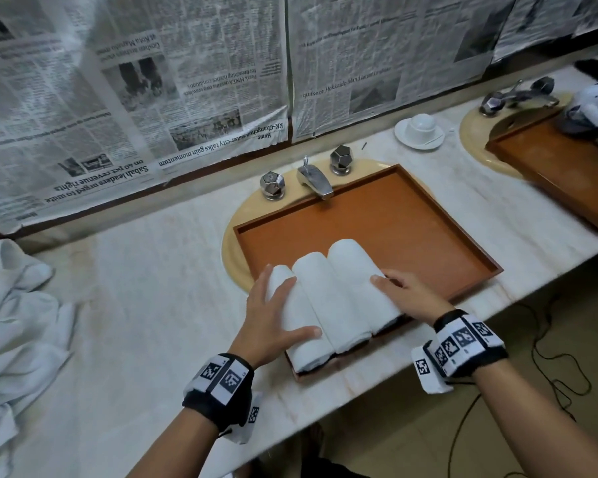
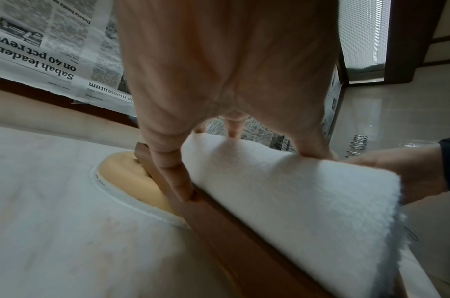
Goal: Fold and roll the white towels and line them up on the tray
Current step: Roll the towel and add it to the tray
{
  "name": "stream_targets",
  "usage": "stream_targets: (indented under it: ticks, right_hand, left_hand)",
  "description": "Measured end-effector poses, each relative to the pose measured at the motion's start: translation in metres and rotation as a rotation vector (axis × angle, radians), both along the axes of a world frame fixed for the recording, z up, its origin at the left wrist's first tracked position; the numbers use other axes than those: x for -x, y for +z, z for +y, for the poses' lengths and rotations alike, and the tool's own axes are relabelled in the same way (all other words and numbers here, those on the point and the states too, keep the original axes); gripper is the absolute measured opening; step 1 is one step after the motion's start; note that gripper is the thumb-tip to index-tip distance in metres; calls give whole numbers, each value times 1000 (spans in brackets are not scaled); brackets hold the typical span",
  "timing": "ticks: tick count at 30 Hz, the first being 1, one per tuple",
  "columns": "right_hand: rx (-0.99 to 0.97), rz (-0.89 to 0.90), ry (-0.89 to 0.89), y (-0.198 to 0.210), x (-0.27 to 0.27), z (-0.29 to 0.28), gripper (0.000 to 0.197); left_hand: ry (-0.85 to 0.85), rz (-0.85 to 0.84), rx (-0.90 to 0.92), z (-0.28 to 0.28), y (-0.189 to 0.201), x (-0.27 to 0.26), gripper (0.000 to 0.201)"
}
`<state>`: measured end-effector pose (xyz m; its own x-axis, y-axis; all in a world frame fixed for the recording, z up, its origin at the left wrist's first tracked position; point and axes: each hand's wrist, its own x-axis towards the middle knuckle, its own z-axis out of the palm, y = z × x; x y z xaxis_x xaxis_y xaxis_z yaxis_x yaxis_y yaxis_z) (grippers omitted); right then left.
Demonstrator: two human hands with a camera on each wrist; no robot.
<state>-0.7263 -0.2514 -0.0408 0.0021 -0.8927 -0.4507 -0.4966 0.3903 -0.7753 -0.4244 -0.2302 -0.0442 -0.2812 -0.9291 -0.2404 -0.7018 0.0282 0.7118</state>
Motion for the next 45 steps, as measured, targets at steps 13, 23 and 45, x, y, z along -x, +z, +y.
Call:
stream_targets:
  ticks: [13, 23, 45]
  right_hand:
    - [209, 277, 171, 15, -17, 26, 57]
    - [288, 580, 246, 34, -54, 28, 80]
    - [531, 490, 730, 48, -373, 42, 82]
  left_hand:
    - [20, -15, 40, 3, -1, 2, 100]
    - [47, 11, 70, 8, 5, -7, 86]
    - [484, -104, 133, 87, 15, -313, 70]
